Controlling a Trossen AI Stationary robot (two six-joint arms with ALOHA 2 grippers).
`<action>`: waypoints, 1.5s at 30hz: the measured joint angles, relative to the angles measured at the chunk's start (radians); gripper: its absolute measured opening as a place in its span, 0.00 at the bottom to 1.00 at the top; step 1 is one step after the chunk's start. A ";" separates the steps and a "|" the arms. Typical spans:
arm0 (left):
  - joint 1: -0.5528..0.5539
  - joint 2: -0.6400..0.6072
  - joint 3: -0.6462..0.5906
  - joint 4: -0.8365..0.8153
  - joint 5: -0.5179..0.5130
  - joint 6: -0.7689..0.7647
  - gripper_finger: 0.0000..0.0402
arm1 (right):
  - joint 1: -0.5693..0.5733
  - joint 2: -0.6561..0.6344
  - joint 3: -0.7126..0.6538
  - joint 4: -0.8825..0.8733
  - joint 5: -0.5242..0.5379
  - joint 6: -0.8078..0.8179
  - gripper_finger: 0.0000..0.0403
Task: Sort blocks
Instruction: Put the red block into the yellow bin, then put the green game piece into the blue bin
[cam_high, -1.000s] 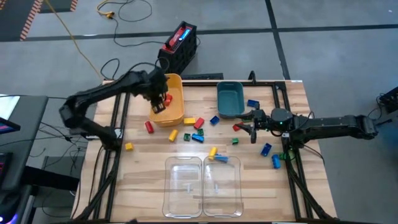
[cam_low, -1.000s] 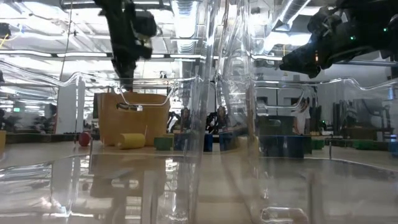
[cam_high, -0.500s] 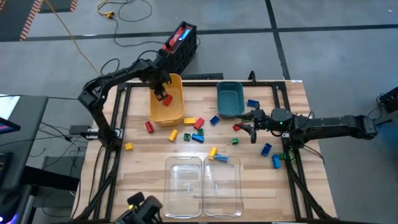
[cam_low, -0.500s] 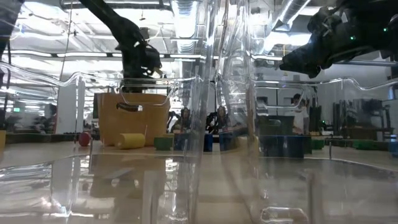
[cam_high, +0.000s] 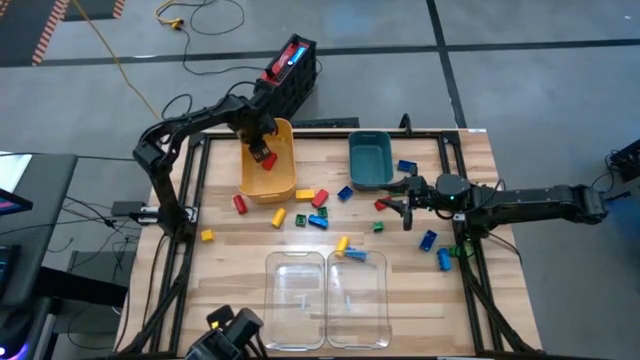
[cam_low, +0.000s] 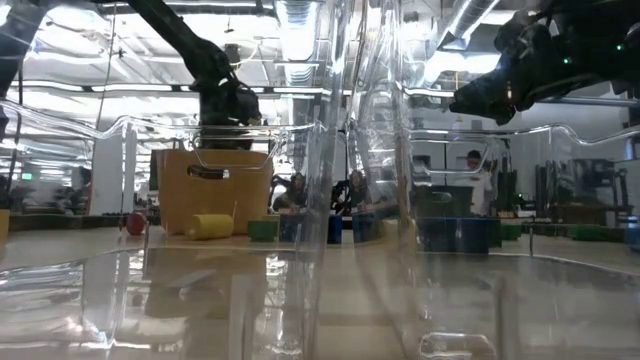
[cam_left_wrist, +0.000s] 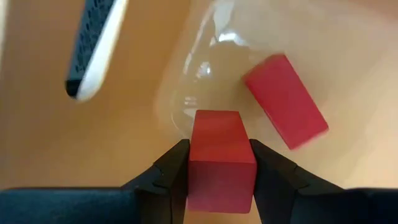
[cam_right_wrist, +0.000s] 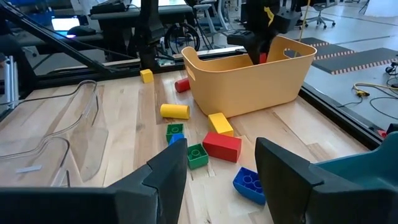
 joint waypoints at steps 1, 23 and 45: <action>0.001 0.000 -0.003 -0.003 0.003 -0.003 0.32 | 0.000 0.000 0.000 0.000 0.000 0.000 0.52; -0.116 -0.213 0.088 -0.108 0.001 -0.008 0.51 | -0.002 -0.003 0.007 -0.030 0.060 -0.003 0.52; -0.923 -0.841 -0.454 0.262 -0.498 -0.439 0.46 | 0.218 0.378 0.444 -1.204 0.101 0.386 0.63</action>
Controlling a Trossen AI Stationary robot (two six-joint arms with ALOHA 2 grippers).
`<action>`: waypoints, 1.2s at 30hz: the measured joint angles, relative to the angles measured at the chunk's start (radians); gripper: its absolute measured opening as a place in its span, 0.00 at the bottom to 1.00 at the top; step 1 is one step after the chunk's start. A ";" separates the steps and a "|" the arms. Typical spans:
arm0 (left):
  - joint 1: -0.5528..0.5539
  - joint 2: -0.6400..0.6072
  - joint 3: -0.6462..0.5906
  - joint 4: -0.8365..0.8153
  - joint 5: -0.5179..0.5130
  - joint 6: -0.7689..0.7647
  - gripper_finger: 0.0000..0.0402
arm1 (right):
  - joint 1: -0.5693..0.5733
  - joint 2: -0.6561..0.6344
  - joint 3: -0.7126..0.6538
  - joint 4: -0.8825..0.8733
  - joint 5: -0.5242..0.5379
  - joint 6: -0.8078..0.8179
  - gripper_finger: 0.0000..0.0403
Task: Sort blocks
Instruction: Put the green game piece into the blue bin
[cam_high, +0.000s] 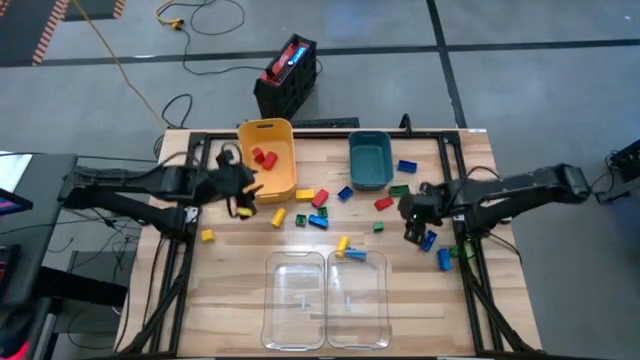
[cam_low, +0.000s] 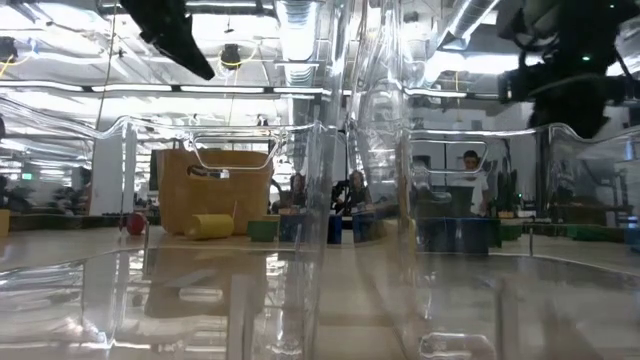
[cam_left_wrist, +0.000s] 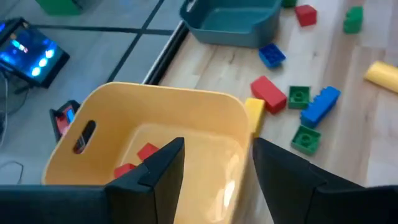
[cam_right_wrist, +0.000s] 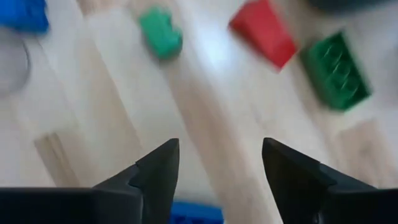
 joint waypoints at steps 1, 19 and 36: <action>-0.024 0.003 -0.013 0.006 -0.017 -0.008 0.46 | 0.020 0.010 0.000 -0.014 -0.002 0.031 0.64; -0.280 0.009 -0.202 0.124 -0.146 -0.149 0.46 | -0.039 0.191 0.000 0.433 0.116 -0.269 0.65; -0.354 -0.156 -0.202 0.067 -0.215 -0.208 0.46 | 0.012 0.134 -0.261 0.830 0.071 -0.331 0.65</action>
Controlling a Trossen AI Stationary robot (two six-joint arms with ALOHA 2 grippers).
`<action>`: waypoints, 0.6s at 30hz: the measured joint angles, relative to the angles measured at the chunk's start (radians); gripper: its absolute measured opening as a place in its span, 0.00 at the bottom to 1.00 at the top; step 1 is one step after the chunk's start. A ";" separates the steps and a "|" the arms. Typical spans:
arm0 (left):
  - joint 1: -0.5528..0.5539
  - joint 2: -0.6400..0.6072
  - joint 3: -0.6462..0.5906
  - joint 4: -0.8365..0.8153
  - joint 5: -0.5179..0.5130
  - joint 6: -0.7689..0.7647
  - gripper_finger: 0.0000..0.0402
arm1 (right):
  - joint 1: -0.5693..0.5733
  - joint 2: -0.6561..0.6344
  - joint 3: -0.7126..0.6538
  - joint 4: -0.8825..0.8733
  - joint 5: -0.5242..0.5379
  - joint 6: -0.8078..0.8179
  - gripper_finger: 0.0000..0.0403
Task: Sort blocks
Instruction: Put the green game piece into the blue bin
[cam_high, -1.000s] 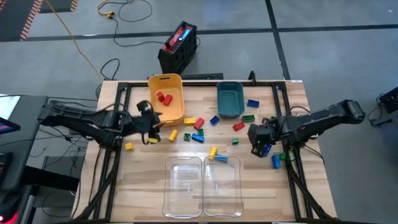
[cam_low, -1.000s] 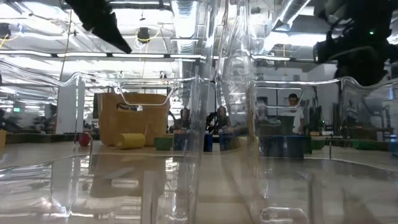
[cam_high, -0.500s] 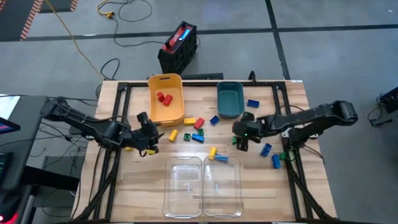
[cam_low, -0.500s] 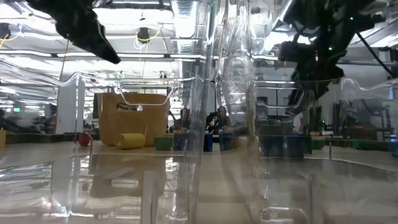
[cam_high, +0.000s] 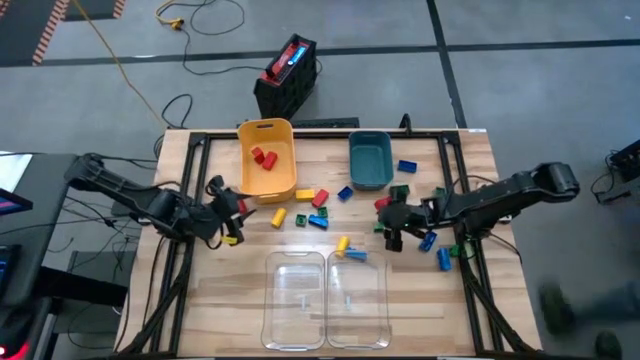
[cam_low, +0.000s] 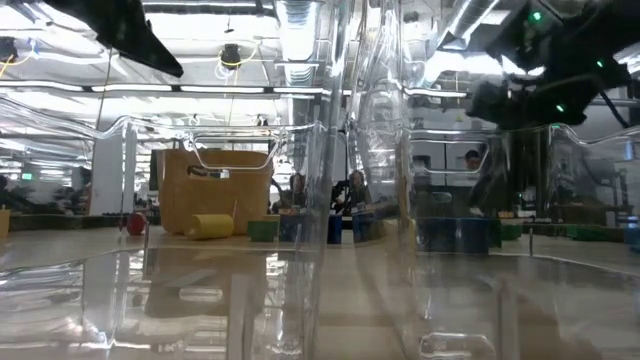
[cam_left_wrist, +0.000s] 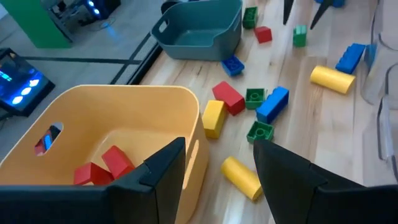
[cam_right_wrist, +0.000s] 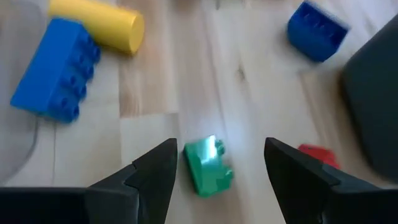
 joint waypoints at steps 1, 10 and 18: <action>0.000 -0.006 0.000 -0.007 0.001 -0.002 0.46 | 0.000 0.003 -0.017 0.032 -0.002 0.001 0.65; 0.000 -0.012 0.000 -0.014 0.003 -0.004 0.46 | -0.002 0.005 -0.158 0.278 -0.020 0.009 0.65; 0.000 -0.012 0.000 -0.013 0.002 0.004 0.46 | -0.002 0.061 -0.186 0.332 -0.027 0.025 0.64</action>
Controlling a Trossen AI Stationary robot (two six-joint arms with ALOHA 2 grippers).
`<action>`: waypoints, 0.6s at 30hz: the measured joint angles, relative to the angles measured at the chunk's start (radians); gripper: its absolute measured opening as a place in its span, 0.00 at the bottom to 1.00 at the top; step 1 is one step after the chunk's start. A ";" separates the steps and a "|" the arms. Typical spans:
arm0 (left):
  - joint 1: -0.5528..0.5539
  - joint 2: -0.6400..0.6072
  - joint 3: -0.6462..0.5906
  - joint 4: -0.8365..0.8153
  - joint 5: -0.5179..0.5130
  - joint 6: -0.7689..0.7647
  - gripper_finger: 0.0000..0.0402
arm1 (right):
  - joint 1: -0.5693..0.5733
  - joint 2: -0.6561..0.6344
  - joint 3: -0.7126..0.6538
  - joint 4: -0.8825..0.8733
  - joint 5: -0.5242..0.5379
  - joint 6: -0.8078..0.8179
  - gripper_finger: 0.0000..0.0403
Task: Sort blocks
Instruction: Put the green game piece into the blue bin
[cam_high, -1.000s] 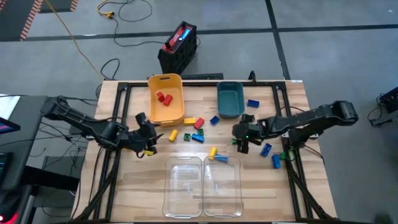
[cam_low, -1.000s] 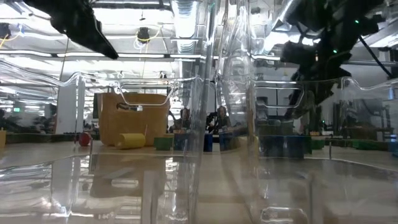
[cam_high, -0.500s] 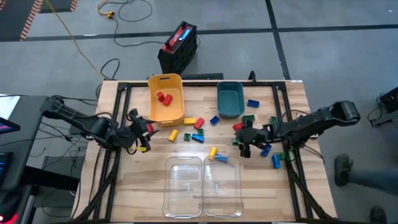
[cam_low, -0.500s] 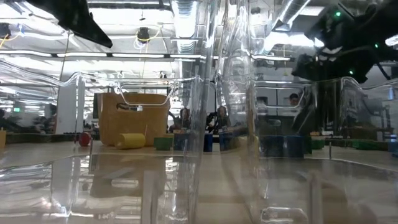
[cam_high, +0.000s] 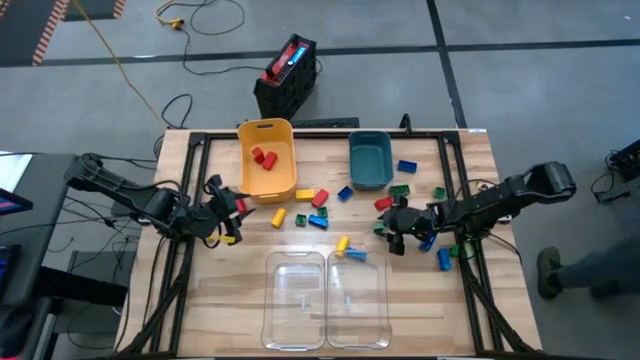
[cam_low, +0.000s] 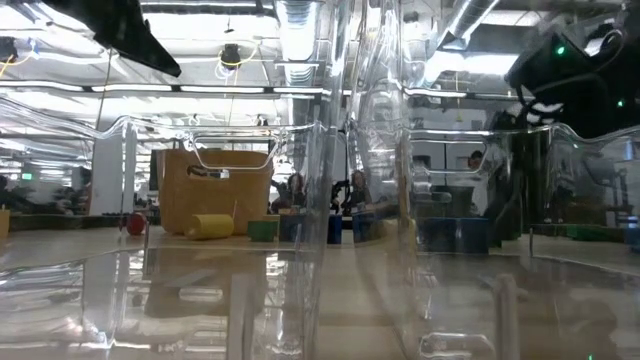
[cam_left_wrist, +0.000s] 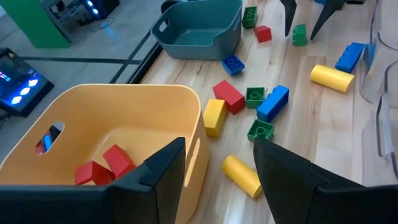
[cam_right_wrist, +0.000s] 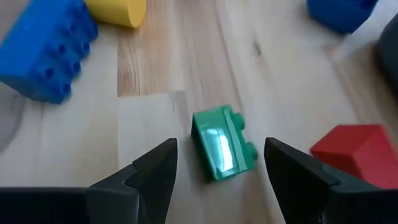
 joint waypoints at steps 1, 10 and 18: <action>0.000 0.000 0.000 0.000 0.000 0.001 0.46 | 0.000 0.019 0.000 0.016 -0.003 0.000 0.64; 0.000 0.000 0.000 -0.001 0.000 0.006 0.46 | 0.001 0.097 0.001 0.109 -0.005 0.011 0.37; 0.000 0.000 0.000 -0.005 0.000 0.008 0.46 | -0.014 -0.062 0.003 -0.033 0.005 0.006 0.19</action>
